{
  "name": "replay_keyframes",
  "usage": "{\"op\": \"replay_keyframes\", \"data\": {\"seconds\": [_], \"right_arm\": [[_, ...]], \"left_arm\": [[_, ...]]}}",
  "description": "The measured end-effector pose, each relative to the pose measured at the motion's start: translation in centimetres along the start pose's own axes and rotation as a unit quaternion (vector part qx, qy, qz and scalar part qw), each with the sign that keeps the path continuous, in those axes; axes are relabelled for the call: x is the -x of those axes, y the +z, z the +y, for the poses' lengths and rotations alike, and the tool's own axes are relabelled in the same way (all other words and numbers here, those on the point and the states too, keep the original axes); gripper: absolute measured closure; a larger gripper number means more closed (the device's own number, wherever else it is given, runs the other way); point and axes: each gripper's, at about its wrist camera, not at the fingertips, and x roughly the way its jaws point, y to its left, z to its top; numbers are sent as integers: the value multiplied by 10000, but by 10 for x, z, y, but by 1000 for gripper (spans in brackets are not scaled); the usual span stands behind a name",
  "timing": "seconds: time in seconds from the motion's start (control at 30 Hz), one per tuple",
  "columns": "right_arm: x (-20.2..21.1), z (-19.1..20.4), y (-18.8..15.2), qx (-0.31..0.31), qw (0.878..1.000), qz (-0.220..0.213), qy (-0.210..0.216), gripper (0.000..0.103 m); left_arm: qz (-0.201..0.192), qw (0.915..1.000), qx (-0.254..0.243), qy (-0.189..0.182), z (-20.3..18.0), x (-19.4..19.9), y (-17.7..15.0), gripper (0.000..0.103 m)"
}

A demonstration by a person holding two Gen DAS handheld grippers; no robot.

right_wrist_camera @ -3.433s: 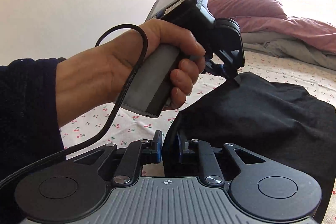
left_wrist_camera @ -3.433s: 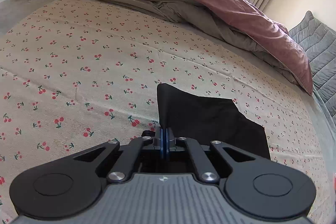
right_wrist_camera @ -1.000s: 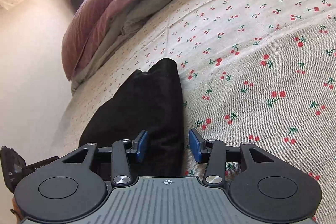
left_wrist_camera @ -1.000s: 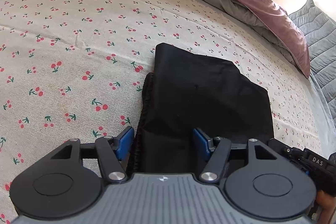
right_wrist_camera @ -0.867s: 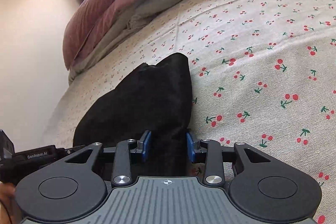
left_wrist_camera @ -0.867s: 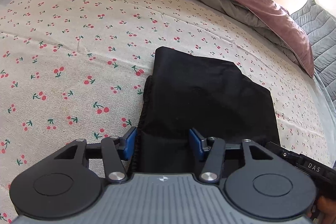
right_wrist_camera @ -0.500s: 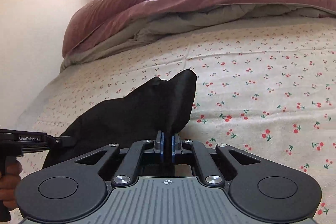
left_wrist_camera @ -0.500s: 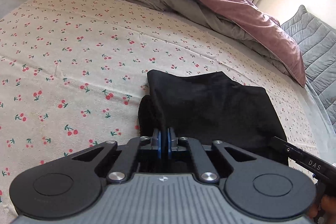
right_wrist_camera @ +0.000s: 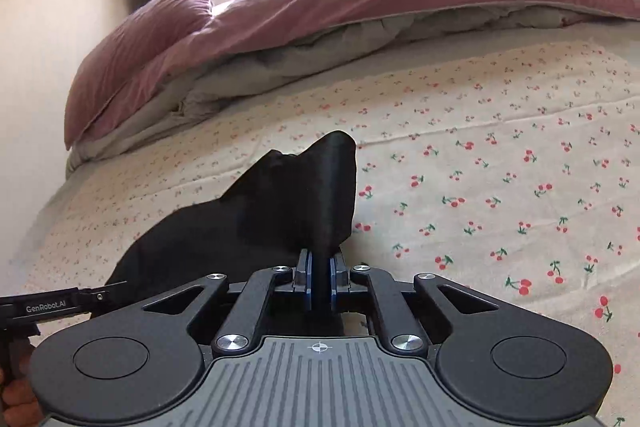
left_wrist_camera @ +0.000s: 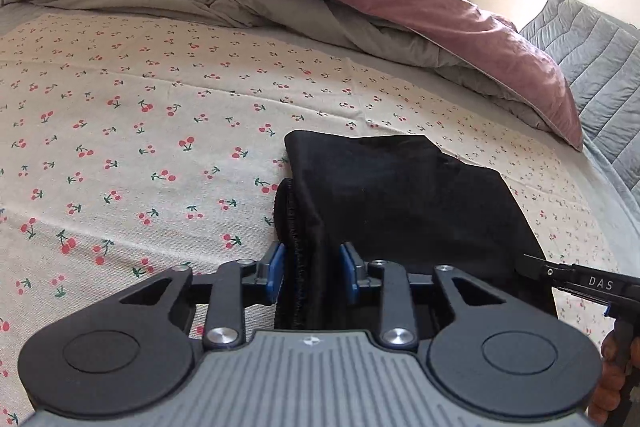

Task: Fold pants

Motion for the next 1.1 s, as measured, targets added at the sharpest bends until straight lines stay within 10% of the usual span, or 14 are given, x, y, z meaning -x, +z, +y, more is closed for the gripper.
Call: {"op": "replay_keyframes", "data": {"seconds": [0.2, 0.43, 0.87, 1.1], "right_arm": [[-4, -30, -5, -1129, 9928, 345, 180, 78], [29, -5, 0, -420, 9986, 108, -312, 62], [115, 53, -29, 602, 9977, -297, 67, 46], [140, 66, -48, 770, 9957, -518, -51, 26]], "left_arm": [[-141, 9999, -82, 48, 10, 12, 2, 62], [-303, 9987, 103, 385, 12, 33, 6, 57], [-181, 9909, -223, 1318, -20, 85, -34, 43], [-619, 9843, -356, 1613, -39, 124, -46, 12]]}}
